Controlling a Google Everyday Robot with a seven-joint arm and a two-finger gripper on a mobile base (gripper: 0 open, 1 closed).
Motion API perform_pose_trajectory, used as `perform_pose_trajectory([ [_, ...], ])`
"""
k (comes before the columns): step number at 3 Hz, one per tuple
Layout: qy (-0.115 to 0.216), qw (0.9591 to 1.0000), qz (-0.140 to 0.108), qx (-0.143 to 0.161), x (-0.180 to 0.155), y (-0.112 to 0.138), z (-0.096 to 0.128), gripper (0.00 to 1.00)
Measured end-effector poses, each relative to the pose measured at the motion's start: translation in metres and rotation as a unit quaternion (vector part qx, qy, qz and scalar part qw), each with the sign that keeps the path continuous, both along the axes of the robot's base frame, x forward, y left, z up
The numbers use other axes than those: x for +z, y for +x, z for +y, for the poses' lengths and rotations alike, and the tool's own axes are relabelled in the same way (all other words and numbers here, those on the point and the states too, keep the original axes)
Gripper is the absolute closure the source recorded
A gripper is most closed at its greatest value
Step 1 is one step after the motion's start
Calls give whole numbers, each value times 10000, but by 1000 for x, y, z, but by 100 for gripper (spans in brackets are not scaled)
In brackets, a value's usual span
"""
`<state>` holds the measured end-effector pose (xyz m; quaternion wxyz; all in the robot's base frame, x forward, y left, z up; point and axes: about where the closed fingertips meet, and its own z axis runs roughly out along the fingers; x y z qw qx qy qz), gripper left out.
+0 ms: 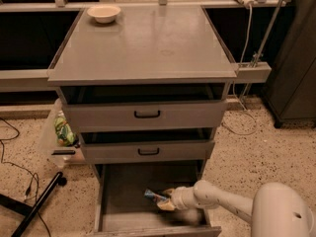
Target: Place redbull can into bottom drawer
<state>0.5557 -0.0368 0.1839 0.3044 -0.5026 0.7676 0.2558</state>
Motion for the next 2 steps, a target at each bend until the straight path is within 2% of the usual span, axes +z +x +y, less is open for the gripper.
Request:
perform_pose_trajectory([
  [1,0,10000,0,0,0,0,0,100],
  [2,63,10000,13,34,-25,-2,1,100],
])
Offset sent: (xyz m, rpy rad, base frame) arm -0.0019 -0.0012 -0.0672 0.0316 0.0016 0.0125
